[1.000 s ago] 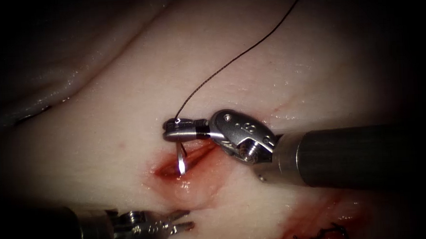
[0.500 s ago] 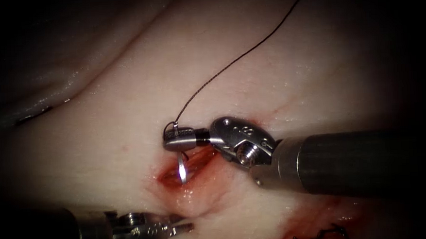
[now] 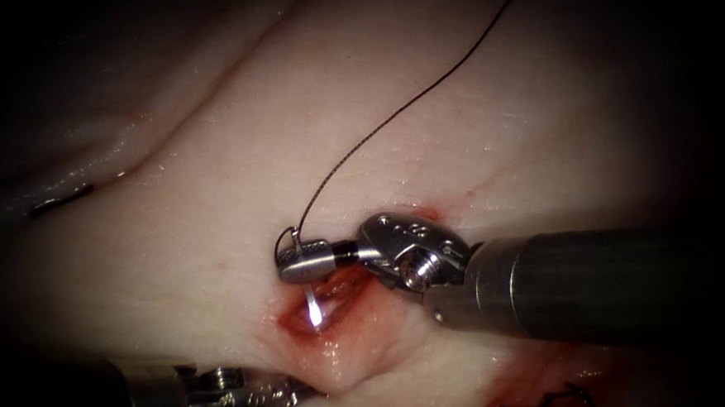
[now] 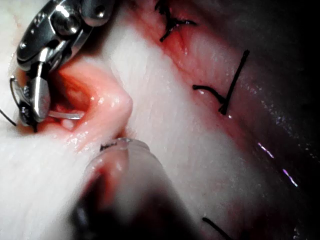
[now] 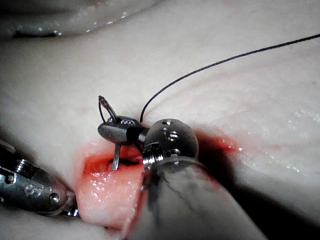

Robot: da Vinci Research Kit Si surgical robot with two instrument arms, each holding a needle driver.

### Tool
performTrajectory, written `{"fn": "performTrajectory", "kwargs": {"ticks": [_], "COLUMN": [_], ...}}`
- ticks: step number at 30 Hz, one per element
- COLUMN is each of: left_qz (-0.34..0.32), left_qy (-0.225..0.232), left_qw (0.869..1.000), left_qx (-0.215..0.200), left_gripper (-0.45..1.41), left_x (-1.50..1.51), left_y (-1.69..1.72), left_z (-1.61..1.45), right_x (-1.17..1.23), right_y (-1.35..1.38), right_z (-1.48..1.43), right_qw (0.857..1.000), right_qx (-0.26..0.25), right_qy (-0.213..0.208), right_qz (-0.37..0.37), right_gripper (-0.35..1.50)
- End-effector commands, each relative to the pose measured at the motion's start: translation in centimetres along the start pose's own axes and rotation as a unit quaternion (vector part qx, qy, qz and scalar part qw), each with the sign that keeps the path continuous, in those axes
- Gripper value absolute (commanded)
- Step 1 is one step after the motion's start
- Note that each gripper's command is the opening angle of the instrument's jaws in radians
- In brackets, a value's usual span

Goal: Wound Closure

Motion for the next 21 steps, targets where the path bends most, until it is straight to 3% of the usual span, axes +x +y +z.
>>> {"fn": "performTrajectory", "kwargs": {"ticks": [1, 21], "left_qz": [0.0, 0.0], "left_qy": [0.0, 0.0], "left_qw": [1.0, 1.0], "left_qx": [-0.001, -0.001], "left_gripper": [0.07, 0.05], "left_x": [-0.02, -0.03], "left_y": [0.06, 0.06], "left_z": [0.08, 0.06], "right_x": [-0.03, -0.12], "right_y": [0.04, -0.09], "right_z": [0.07, 0.04], "right_qw": [1.0, 0.996], "right_qx": [0.001, 0.015], "right_qy": [-0.001, -0.021], "right_qz": [0.009, 0.084], "right_gripper": [-0.35, -0.35]}}
